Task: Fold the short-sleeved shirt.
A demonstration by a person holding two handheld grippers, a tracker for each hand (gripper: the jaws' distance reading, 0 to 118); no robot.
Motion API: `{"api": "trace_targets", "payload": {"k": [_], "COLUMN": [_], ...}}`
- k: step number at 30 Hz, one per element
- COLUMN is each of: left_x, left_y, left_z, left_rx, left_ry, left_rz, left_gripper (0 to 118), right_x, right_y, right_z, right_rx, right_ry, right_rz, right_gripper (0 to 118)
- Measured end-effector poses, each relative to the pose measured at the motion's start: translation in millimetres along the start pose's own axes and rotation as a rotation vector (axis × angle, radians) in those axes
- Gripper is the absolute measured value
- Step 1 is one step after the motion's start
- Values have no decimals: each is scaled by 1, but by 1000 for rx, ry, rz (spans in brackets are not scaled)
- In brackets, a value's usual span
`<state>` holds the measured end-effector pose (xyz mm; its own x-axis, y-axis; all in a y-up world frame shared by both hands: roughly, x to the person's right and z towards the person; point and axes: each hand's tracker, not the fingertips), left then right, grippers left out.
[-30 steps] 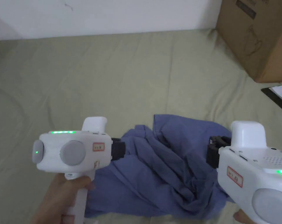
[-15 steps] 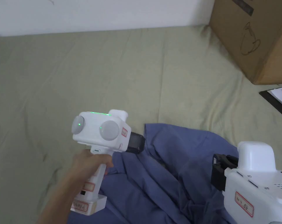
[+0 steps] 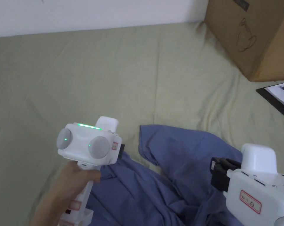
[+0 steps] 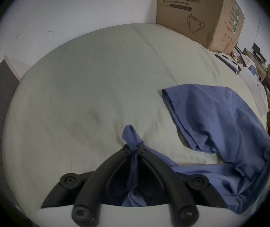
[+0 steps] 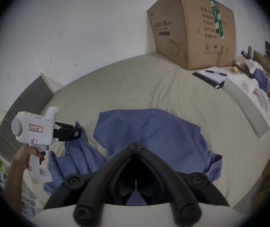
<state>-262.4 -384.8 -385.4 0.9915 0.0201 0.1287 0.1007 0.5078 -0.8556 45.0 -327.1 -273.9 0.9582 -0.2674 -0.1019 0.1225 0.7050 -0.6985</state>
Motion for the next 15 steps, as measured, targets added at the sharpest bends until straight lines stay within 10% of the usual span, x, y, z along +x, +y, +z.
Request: {"api": "trace_targets", "payload": {"k": [5, 9, 15], "left_x": [-17, -30, -41], "left_y": [-12, -30, -45], "left_z": [49, 82, 113], "left_rx": [105, 155, 181], "left_ry": [-10, -23, -4], "left_rz": [75, 109, 130], "left_gripper": [3, 3, 3], "right_x": [13, 27, 38], "right_y": [36, 85, 114], "right_z": [-31, -77, -147], "right_rx": [-40, -147, -239], "right_ry": [25, 57, -60], "right_rz": [55, 101, 283], "right_gripper": [0, 104, 103]}}
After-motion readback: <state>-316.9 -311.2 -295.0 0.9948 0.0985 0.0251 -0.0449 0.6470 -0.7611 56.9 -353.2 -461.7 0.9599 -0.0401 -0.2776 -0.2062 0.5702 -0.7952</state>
